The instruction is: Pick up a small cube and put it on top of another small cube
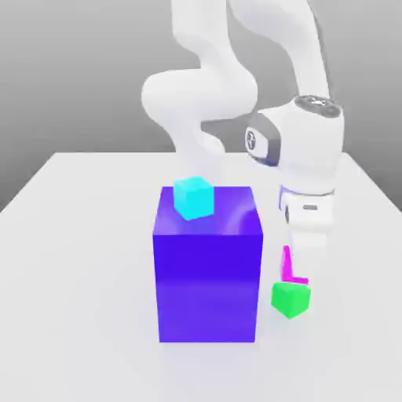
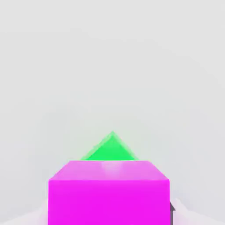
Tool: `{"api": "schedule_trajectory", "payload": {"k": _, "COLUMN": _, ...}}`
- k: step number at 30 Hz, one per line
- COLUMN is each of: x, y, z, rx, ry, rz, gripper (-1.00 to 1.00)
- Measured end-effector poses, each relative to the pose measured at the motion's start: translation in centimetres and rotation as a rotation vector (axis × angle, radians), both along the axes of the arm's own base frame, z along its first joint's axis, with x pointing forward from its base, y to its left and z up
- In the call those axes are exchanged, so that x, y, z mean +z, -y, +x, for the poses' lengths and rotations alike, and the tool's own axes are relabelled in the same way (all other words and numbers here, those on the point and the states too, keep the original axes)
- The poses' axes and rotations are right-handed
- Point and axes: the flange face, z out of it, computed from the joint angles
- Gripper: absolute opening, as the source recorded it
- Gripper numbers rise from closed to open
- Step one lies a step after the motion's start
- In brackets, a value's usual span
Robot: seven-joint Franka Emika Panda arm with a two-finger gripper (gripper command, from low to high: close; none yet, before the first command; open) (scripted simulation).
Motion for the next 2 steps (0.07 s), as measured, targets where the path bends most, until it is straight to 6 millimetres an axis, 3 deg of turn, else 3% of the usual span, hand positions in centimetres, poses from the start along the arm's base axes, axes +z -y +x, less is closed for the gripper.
{"api": "schedule_trajectory", "payload": {"k": 2, "x": 0.0, "y": 0.11, "z": 0.06, "rx": -0.004, "ry": 0.0, "rz": 0.0, "gripper": 1.0}}
